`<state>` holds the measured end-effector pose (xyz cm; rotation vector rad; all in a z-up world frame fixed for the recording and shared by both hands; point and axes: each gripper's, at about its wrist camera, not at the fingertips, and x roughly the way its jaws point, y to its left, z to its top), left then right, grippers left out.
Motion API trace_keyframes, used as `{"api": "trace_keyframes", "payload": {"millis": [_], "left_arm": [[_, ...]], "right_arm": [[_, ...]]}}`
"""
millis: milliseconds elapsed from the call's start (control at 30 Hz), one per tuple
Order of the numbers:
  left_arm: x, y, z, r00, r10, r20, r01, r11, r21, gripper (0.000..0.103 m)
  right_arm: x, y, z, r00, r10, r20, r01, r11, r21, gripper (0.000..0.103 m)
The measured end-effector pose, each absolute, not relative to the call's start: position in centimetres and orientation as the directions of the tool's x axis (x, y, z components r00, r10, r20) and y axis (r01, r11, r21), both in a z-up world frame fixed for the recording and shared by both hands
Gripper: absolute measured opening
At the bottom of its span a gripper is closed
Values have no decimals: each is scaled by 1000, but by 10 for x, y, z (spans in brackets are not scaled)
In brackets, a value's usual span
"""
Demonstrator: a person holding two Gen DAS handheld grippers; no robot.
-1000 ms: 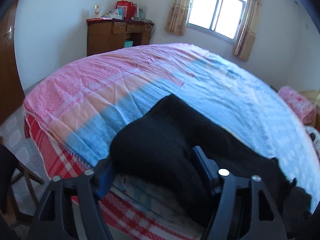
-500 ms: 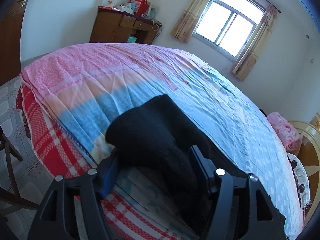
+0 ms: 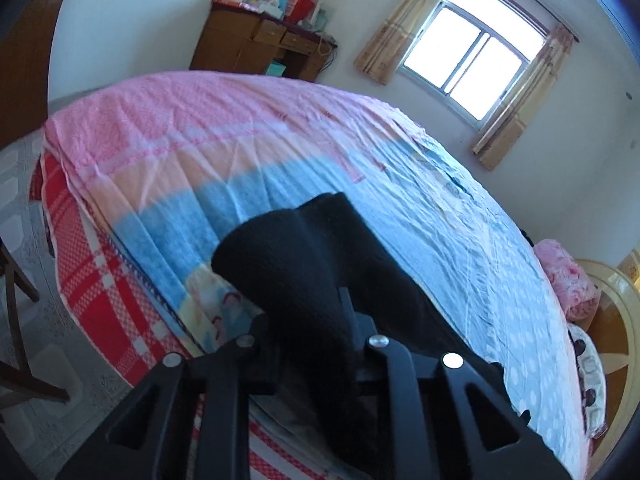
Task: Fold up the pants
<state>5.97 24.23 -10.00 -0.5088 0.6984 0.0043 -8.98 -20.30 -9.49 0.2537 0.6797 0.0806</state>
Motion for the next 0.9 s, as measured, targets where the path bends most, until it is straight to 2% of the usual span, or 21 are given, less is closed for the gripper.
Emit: {"api": "trace_keyframes", "payload": {"millis": [67,233,367,500,633,700,900], "left_arm": [[54,231,-86,793,-147,-591,-131,906,-402,21],[43,193,-38,849,-198,-490,28,943,-332,21],[31,147,-5,862,-304,-406,203,940,-275,21],[2,83,16,812,-472,-343,435,881,-183,21],[-27,10,9,706,-614,-353,633,771,-76,21],[-40,-21,-2,664,-646,-376,694,719,-10,21],[-75,-95,-55,569,-663,-487,805,569,166,21]], "right_arm": [[-91,-207,-94,780,148,-608,25,963,267,13],[-93,-227,-91,795,145,-589,70,942,327,13],[-94,-237,-90,800,162,-577,75,928,365,13],[-98,-262,-87,816,166,-553,114,893,436,13],[-110,-297,-85,840,120,-530,192,846,497,13],[-117,-310,-84,848,92,-521,223,831,510,13],[-137,-344,-83,867,21,-497,295,784,547,13]]}}
